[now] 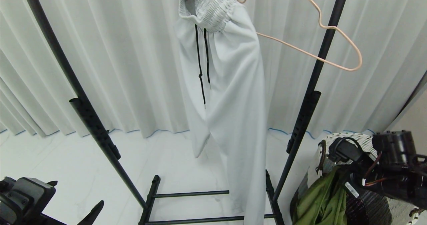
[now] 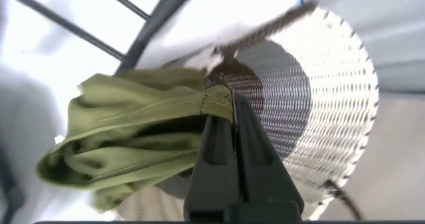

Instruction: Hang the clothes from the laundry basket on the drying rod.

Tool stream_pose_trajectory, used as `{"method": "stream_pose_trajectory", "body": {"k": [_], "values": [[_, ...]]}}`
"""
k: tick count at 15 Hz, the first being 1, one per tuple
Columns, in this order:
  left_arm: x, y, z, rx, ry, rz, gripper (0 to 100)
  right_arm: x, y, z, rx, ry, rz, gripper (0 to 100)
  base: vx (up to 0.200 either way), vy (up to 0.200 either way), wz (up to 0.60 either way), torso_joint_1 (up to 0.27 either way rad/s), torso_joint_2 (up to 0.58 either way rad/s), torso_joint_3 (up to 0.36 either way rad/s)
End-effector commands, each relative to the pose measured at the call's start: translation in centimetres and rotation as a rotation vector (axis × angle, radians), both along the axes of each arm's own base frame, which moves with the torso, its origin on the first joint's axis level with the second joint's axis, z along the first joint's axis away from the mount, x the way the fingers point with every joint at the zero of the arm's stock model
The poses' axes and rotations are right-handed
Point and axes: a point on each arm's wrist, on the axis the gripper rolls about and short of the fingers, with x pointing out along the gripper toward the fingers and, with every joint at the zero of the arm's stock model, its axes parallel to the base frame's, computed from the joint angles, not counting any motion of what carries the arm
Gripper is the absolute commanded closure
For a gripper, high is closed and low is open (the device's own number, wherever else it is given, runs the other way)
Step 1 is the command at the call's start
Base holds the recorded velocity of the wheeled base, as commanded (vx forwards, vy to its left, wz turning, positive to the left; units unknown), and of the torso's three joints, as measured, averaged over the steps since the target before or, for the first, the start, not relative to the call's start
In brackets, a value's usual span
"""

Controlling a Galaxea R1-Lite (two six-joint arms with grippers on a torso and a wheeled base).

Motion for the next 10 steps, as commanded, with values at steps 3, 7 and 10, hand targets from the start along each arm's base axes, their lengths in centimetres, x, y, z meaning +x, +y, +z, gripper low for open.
{"method": "stream_pose_trajectory", "body": {"k": [3, 7, 10], "values": [[-0.4, 0.0, 0.3, 0.002, -0.030, 0.003, 0, -5.1, 2.3, 11.7, 0.134, -0.174, 0.133, 100, -0.200, 0.000, 0.00, 0.004, 0.00, 0.002], [-0.7, 0.0, 0.5, 0.004, -0.055, 0.000, 0, -7.5, 3.2, 13.7, 0.178, -0.208, 0.224, 100, -0.200, 0.000, 0.00, 0.000, 0.00, 0.000], [-0.8, 0.0, 0.6, 0.002, -0.064, -0.005, 0, -7.4, 3.9, 14.7, 0.195, -0.229, 0.253, 100, -0.200, 0.000, 0.00, -0.004, 0.00, 0.004]]}}
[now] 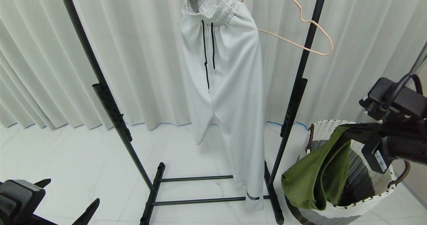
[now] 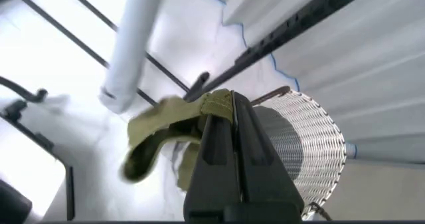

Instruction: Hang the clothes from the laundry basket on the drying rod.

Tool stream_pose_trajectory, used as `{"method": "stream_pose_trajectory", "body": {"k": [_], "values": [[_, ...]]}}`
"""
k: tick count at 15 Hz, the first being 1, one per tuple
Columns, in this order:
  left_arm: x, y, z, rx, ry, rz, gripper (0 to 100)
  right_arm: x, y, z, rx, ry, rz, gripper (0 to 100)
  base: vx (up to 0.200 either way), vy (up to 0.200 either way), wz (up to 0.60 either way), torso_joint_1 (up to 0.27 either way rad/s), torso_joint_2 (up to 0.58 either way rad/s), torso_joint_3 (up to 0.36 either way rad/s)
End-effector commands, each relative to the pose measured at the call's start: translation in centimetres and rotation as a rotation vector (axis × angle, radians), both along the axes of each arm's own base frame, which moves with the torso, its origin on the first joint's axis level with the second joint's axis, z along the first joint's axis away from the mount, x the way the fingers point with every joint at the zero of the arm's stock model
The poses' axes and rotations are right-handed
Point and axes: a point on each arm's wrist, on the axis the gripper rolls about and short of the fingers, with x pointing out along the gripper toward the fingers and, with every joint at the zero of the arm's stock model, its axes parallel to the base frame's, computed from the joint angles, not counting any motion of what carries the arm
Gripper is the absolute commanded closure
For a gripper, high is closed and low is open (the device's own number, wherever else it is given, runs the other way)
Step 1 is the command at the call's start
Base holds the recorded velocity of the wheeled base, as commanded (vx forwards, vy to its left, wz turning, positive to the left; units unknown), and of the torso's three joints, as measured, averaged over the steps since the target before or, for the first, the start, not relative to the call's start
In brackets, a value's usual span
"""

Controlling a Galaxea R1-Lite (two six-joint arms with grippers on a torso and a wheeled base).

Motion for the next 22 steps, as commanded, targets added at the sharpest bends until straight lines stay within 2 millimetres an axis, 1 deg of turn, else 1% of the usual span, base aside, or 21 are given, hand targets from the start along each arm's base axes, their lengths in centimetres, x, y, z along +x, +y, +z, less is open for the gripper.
{"method": "stream_pose_trajectory", "body": {"k": [1, 2, 4, 5, 7, 9, 10, 11, 14, 15, 16, 17, 20, 22], "values": [[-0.1, 0.0, 0.1, -0.002, -0.012, -0.002, 0, -0.2, 0.4, 0.9, 0.019, -0.027, 0.022, 100, -0.200, 0.000, 0.00, -0.002, 0.00, 0.007], [-0.3, -0.1, 0.2, -0.012, -0.025, -0.023, 0, -0.1, 0.8, 1.2, 0.025, -0.033, 0.037, 100, 0.000, 0.000, 0.00, 0.000, 0.00, 0.000], [-0.5, -0.6, 0.4, -0.053, -0.038, -0.141, 0, 0.1, 1.8, 1.8, 0.070, -0.023, 0.054, 100, 0.000, 0.000, 0.00, 0.000, 0.00, 0.000], [-0.6, -0.9, 0.5, -0.107, -0.031, -0.199, 0, 0.0, 2.4, 2.3, 0.104, -0.020, 0.068, 100, 0.000, 0.000, 0.00, 0.000, 0.00, 0.000], [-0.7, -1.7, 0.7, -0.208, -0.014, -0.286, 0, -0.1, 3.2, 3.9, 0.154, -0.040, 0.094, 100, 0.000, 0.000, 0.00, 0.000, 0.00, 0.000], [-0.9, -2.4, 1.0, -0.210, -0.018, -0.384, 0, -0.3, 3.5, 5.3, 0.182, -0.051, 0.109, 100, 0.000, 0.000, 0.00, 0.000, 0.00, 0.000], [-0.8, -3.0, 1.5, -0.214, -0.022, -0.447, 0, -0.3, 3.8, 5.5, 0.188, -0.046, 0.117, 100, 0.000, 0.000, 0.00, 0.000, 0.00, 0.000], [-0.2, -3.8, 2.5, -0.230, -0.033, -0.502, 0, -0.4, 4.1, 5.9, 0.206, -0.047, 0.126, 100, 0.000, 0.000, 0.00, 0.000, 0.00, 0.000], [3.5, -7.9, 7.1, -0.387, -0.009, -0.616, 0, -0.3, 5.1, 6.9, 0.251, -0.047, 0.149, 100, 0.000, 0.000, 0.00, 0.000, 0.00, 0.000], [4.8, -9.7, 8.1, -0.420, 0.010, -0.648, 0, -0.4, 5.4, 7.3, 0.263, -0.054, 0.160, 100, 0.000, 0.000, 0.00, 0.000, 0.00, 0.000], [5.7, -11.2, 8.5, -0.432, 0.034, -0.681, 0, -0.5, 5.6, 7.7, 0.278, -0.058, 0.169, 100, 0.000, 0.000, 0.00, 0.000, 0.00, 0.000], [6.4, -12.7, 8.2, -0.423, 0.071, -0.705, 0, -0.8, 5.8, 7.7, 0.294, -0.049, 0.179, 100, 0.000, 0.000, 0.00, 0.000, 0.00, 0.000], [7.4, -17.3, 6.2, -0.391, 0.200, -0.786, 0, -1.8, 6.5, 7.8, 0.344, -0.009, 0.217, 100, 0.000, 0.000, 0.00, 0.000, 0.00, 0.000], [8.3, -20.8, 5.8, -0.450, 0.253, -0.735, 0, -2.1, 6.8, 7.7, 0.353, 0.003, 0.235, 100, 0.000, 0.000, 0.00, 0.000, 0.00, 0.000]]}}
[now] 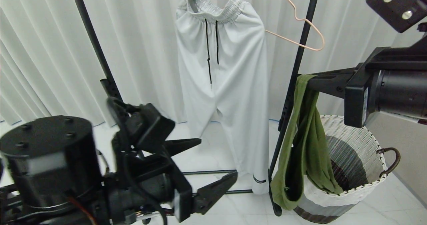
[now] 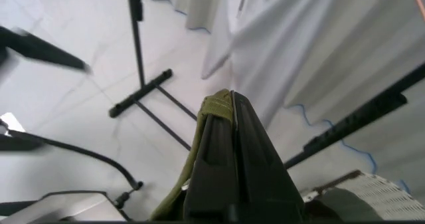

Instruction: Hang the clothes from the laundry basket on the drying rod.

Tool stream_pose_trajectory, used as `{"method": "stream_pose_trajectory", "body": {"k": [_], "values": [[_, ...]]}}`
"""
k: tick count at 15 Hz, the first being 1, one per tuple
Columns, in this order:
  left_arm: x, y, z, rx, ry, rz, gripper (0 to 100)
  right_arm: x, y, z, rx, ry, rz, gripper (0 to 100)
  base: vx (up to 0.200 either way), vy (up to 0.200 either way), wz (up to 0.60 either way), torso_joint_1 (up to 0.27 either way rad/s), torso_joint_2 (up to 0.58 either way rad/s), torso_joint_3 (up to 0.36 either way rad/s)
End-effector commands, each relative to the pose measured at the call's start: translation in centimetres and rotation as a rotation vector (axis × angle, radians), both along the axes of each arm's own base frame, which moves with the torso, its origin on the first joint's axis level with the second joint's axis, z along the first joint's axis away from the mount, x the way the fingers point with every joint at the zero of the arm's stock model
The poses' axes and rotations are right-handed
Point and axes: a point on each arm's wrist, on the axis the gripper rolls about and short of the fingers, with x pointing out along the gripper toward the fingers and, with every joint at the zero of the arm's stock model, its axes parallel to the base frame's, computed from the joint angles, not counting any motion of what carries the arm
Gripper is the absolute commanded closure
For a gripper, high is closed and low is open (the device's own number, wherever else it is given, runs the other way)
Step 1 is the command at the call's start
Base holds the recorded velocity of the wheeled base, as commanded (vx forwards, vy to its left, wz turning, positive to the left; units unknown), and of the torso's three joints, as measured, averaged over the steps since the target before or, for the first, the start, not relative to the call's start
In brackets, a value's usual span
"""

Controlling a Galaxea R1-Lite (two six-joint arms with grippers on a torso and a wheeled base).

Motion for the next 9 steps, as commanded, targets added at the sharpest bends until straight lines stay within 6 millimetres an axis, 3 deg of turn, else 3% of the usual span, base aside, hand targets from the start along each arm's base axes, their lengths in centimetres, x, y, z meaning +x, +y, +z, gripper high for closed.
{"method": "stream_pose_trajectory", "body": {"k": [1, 3, 5, 9], "values": [[1.9, -6.1, -1.7, 0.003, 0.112, 0.029, 0, -0.2, 0.2, -0.1, 0.000, 0.002, 0.015, 100, 0.000, 0.000, 0.00, 0.000, 0.00, 0.000], [3.5, -8.6, -2.5, 0.006, 0.128, 0.111, 0, -0.3, 0.3, -0.1, 0.005, 0.005, 0.018, 100, 0.000, 0.000, 0.00, 0.000, 0.00, 0.000], [4.4, -9.8, -3.5, 0.024, 0.135, 0.128, 0, -0.3, 0.2, 0.0, 0.012, 0.010, 0.018, 100, 0.000, 0.000, 0.00, 0.000, 0.00, 0.000], [5.0, -10.6, -3.9, 0.030, 0.137, 0.128, 0, -0.5, 0.3, -0.2, 0.010, 0.012, 0.024, 100, 0.000, 0.000, 0.00, 0.000, 0.00, 0.000]]}}
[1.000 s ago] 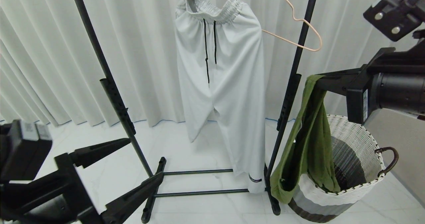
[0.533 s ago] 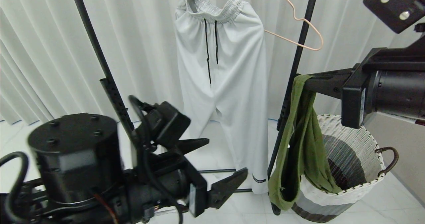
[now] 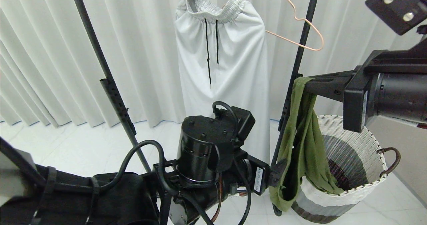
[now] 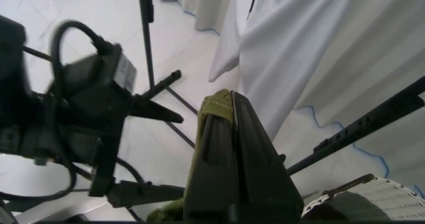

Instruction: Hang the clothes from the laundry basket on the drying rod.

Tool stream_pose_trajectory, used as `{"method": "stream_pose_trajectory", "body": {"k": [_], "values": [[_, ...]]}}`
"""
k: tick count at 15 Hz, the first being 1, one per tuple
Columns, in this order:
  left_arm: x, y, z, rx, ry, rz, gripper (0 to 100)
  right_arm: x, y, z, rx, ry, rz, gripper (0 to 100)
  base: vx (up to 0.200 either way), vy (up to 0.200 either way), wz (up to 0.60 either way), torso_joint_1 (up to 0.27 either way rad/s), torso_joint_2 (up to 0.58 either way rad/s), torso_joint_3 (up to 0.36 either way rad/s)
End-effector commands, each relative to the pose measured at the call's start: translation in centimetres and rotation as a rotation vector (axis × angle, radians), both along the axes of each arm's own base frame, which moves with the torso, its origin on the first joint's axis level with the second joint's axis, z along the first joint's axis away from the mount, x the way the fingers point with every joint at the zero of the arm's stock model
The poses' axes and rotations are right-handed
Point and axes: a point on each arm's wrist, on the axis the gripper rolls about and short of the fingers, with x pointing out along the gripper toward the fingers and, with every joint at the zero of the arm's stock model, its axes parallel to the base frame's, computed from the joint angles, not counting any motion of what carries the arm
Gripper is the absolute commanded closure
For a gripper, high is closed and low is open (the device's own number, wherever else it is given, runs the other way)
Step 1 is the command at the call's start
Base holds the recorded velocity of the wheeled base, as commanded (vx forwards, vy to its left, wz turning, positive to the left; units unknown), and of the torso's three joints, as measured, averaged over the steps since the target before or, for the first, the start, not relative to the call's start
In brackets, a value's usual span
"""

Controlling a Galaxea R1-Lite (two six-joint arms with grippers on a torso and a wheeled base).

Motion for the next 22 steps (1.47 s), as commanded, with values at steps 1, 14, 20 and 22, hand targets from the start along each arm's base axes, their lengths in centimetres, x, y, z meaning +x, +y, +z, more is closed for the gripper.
{"method": "stream_pose_trajectory", "body": {"k": [1, 14, 20, 22], "values": [[0.3, -0.5, -0.9, 0.021, 0.015, 0.000, 0, -0.1, 0.1, 0.0, -0.001, 0.000, 0.006, 100, 0.000, 0.000, 0.00, 0.000, 0.00, 0.000], [-3.4, 2.7, 0.0, 0.042, -0.003, -0.086, 0, -0.8, 0.9, -0.3, -0.014, 0.003, 0.053, 100, 0.000, 0.000, 0.00, 0.000, 0.00, 0.000], [-1.7, 0.9, -3.6, 0.088, 0.103, 0.037, 0, -1.3, 1.1, -0.4, -0.016, 0.004, 0.076, 100, 0.000, 0.000, 0.00, 0.000, 0.00, 0.000], [-2.1, 1.6, -4.9, 0.135, 0.131, 0.037, 0, -1.4, 1.0, -0.4, -0.017, 0.006, 0.074, 100, 0.000, 0.000, 0.00, 0.000, 0.00, 0.000]]}}
